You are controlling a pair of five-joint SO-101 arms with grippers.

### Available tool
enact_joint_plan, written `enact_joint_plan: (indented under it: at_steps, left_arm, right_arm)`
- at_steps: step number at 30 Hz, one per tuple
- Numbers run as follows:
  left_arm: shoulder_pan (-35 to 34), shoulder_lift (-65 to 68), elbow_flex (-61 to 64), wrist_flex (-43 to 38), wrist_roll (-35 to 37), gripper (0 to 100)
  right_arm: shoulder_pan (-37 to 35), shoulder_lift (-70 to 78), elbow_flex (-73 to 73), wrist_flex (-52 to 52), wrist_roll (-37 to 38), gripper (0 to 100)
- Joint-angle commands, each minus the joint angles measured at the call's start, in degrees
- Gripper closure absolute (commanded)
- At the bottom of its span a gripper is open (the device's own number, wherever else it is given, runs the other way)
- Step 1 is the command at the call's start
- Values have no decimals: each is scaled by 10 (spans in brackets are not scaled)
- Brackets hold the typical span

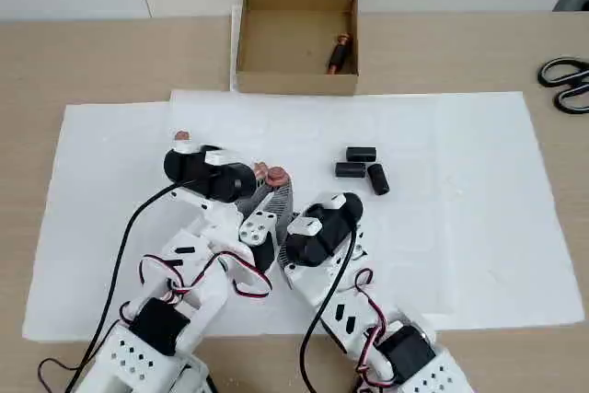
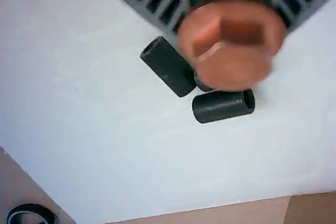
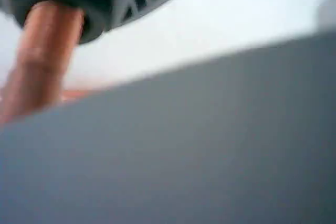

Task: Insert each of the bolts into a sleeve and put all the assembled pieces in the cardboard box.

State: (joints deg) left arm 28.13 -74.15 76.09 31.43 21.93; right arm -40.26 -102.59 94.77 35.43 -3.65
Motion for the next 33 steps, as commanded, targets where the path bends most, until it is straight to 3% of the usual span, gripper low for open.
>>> enact_joint_plan:
  at_steps: [1, 24, 30, 33]
  left_arm:
    - [-2, -2, 2, 33, -11, 994]
    - [-1, -3, -32, 179, 38, 989]
    - [-1, -3, -52, 205, 49, 768]
    - [-1, -3, -81, 226, 61, 750]
  right_arm:
    - [0, -13, -10, -15, -2, 994]
    - [0, -13, -10, -15, -2, 994]
    - [0, -13, -9, -15, -2, 994]
    - [0, -13, -8, -15, -2, 994]
